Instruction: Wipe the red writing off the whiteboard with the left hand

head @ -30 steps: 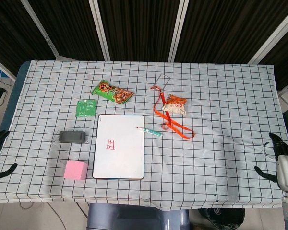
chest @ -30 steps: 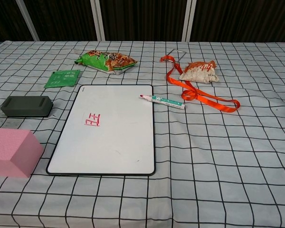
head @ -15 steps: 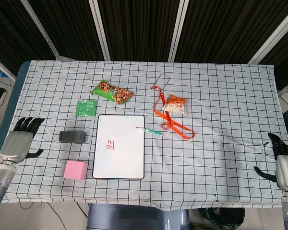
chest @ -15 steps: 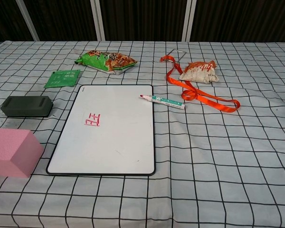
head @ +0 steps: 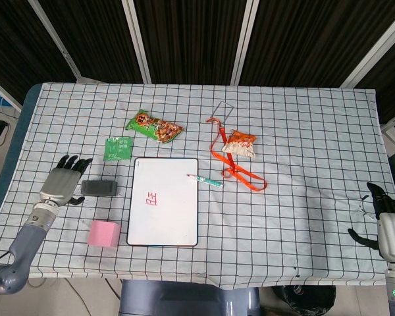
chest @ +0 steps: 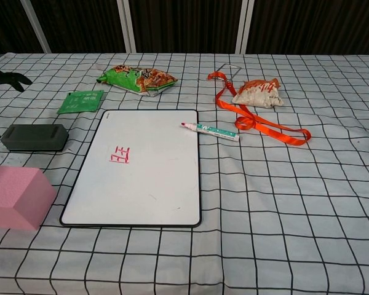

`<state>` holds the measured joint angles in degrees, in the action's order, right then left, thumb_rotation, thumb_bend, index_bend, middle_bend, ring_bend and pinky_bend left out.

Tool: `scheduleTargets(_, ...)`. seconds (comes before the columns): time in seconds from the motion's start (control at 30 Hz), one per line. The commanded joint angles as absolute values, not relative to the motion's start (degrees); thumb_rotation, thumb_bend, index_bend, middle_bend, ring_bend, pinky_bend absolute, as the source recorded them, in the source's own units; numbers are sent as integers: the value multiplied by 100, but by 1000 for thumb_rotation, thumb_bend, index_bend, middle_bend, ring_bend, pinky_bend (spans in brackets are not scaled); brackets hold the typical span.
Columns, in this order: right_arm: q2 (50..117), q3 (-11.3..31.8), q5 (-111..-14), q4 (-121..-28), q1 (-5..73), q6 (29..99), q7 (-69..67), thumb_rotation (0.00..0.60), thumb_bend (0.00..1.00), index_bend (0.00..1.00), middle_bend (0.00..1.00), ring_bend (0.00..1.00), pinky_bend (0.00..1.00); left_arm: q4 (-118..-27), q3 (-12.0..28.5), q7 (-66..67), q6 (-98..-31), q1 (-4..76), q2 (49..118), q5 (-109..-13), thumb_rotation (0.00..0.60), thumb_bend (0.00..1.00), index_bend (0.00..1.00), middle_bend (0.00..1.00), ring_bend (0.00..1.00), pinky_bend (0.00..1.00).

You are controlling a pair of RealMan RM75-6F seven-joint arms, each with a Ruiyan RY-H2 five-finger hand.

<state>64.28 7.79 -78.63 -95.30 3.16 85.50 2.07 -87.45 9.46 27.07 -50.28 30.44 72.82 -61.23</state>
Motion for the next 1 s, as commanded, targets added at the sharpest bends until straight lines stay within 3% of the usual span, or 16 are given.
scheduleTargets(0.03,6425,779,-7864,-9530,316,8548,200,600,187,19,125,199,212,-8610,888,2775,-4970,3122,7398,-6033,600,156,33,122,0,0)
scheduleTargets(1.0,6404,784,-7824,-9545,323,8504,151,600,188,19,125,200,212,-7716,562,2864,-5134,3473,8210,-6325,600,193,275,322,0,0)
